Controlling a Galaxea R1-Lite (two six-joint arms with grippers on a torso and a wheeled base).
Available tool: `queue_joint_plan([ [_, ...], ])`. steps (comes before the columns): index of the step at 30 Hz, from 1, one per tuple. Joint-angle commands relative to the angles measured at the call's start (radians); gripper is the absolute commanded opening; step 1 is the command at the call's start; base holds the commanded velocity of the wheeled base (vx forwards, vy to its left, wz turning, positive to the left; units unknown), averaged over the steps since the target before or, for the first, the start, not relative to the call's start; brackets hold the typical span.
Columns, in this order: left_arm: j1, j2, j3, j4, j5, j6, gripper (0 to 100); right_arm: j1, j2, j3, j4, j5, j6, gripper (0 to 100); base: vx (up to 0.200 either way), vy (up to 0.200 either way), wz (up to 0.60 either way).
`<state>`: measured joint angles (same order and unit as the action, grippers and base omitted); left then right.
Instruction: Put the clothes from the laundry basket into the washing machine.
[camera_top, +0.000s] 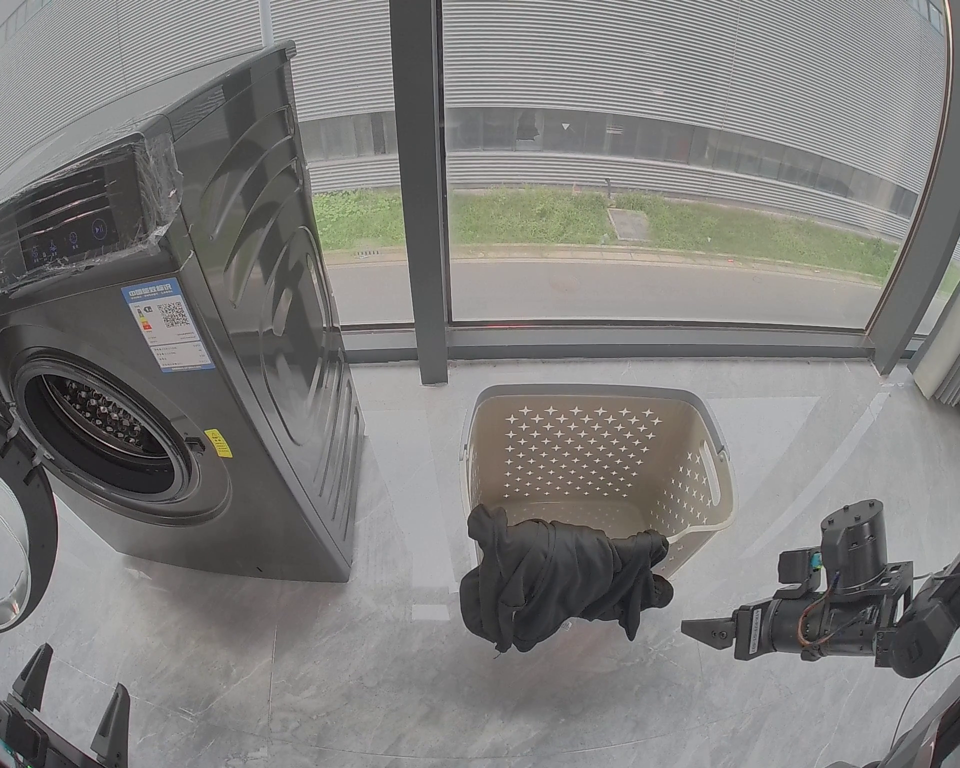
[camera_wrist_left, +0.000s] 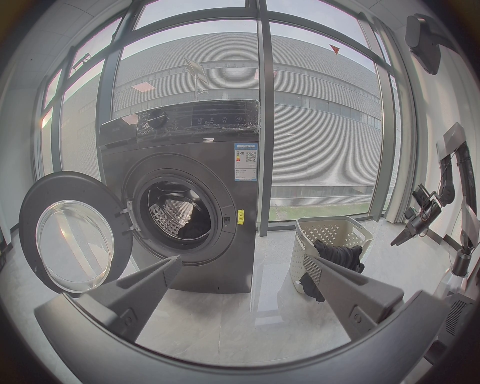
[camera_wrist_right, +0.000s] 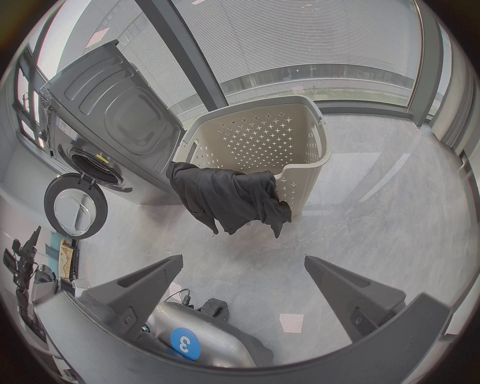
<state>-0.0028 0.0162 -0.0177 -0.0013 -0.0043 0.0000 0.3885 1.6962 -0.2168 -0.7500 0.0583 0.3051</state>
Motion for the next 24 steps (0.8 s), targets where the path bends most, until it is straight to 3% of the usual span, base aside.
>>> queue_joint_plan([
  [1, 0.0, -0.016, 0.015, 0.0, 0.0, 0.0, 100, 0.015, 0.154, -0.004, -0.08, -0.002, 0.002, 100, 0.0, 0.0, 0.0],
  [8, 0.0, -0.016, 0.015, 0.0, 0.0, 0.002, 100, 0.029, 0.306, -0.007, -0.295, -0.006, 0.006, 100, 0.0, 0.0, 0.0],
  [11, 0.0, -0.016, 0.015, 0.0, -0.002, 0.002, 100, 0.035, 0.341, -0.007, -0.31, -0.008, 0.006, 100, 0.2, 0.0, 0.0],
  [24, 0.0, -0.016, 0.015, 0.0, -0.002, 0.002, 100, 0.052, 0.424, -0.061, -0.333, -0.009, 0.009, 100, 0.0, 0.0, 0.0],
])
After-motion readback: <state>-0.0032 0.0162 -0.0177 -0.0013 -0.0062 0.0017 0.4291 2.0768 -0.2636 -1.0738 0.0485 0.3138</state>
